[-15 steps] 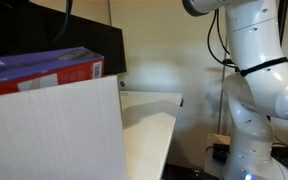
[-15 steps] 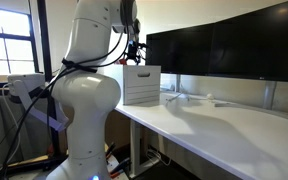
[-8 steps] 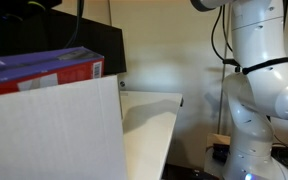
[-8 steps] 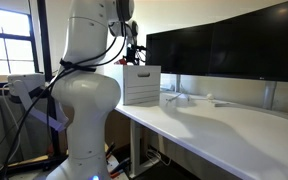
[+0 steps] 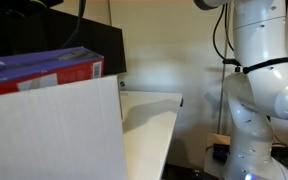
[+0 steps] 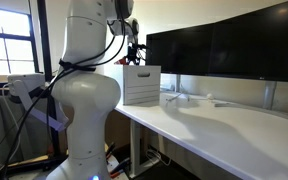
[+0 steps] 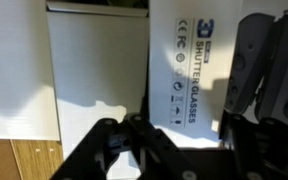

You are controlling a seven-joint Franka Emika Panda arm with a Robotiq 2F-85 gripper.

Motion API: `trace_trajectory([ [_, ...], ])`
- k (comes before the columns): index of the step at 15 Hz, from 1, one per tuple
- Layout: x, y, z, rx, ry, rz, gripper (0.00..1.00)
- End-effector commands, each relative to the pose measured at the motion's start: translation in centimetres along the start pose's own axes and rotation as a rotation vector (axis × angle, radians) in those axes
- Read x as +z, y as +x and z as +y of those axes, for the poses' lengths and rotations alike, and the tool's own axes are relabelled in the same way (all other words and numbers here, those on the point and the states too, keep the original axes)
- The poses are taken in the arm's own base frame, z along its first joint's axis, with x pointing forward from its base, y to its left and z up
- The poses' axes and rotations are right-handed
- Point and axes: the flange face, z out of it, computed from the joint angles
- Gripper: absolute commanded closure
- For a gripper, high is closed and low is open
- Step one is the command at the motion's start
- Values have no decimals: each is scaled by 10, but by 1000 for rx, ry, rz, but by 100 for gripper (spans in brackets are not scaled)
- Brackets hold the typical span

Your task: Remove the boxes from the storage box

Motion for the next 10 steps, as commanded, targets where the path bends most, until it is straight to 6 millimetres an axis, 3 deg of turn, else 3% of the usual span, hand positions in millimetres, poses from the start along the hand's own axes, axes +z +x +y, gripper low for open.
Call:
trace_trajectory([
  [1,-9,-5,0,-29,-45,10,69],
  [10,-35,1,7,-42,-99,16,69],
])
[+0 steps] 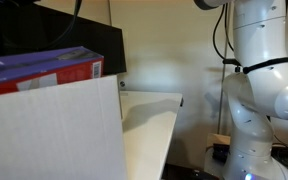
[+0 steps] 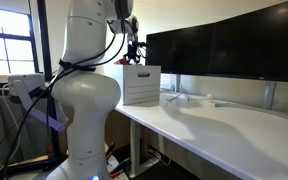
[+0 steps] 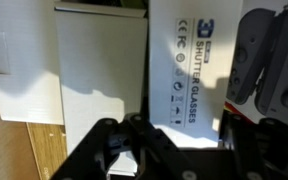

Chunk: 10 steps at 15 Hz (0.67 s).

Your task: Remove the boxes from the storage box

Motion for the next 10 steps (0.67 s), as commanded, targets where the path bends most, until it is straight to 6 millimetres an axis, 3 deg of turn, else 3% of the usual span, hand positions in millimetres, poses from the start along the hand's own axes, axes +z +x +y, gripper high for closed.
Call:
trace_trajectory([
  [1,-21,0,8,-34,-68,2,69],
  [10,-55,2,17,22,-167,-2,69],
])
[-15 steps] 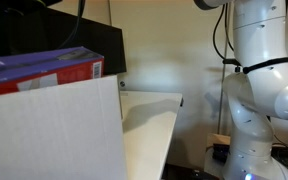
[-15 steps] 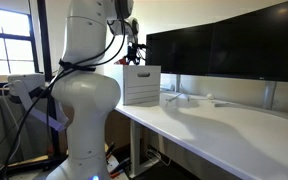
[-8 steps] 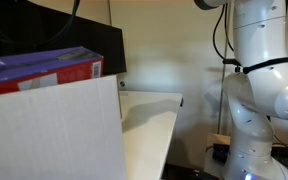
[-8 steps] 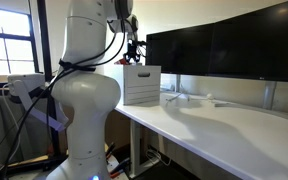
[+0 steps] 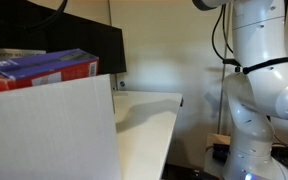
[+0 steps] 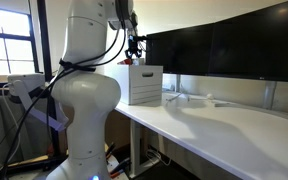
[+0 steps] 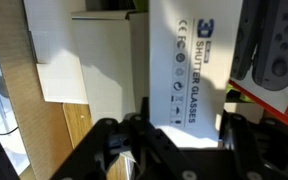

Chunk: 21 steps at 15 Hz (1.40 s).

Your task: Remove the boxes from the storage box

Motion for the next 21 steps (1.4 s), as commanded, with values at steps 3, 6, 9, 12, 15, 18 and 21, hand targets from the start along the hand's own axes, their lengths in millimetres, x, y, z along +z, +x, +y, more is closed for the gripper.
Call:
trace_trajectory([
  [3,-32,-6,13,65,-97,-3,69],
  [6,-48,-18,14,120,-140,-8,69],
  [9,-61,-34,15,183,-164,-13,69],
  [12,-74,-52,13,232,-183,-18,69],
  [15,-90,-80,12,272,-190,-32,69],
  [18,-98,-116,7,327,-181,-58,69],
  [21,-94,-159,1,399,-147,-87,69],
])
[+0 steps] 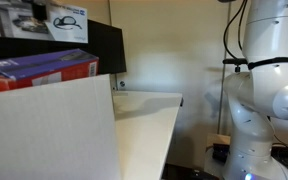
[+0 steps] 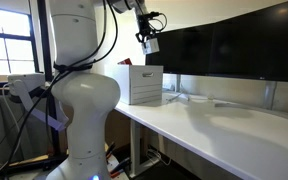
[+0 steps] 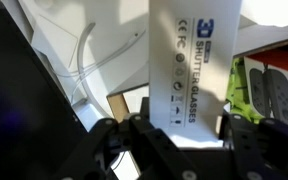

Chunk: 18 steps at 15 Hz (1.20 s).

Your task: Remove the boxes from the storage box

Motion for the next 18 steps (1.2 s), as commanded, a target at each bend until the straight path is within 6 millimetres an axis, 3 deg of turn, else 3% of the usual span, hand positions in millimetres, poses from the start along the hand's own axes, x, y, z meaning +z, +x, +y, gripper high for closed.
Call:
trace_trajectory([
  [1,4,-59,-4,90,30,-48,69],
  [8,27,-173,2,349,-47,-134,69],
  [12,52,-216,5,559,-88,-167,69],
  [18,105,-282,20,791,-86,-231,69],
])
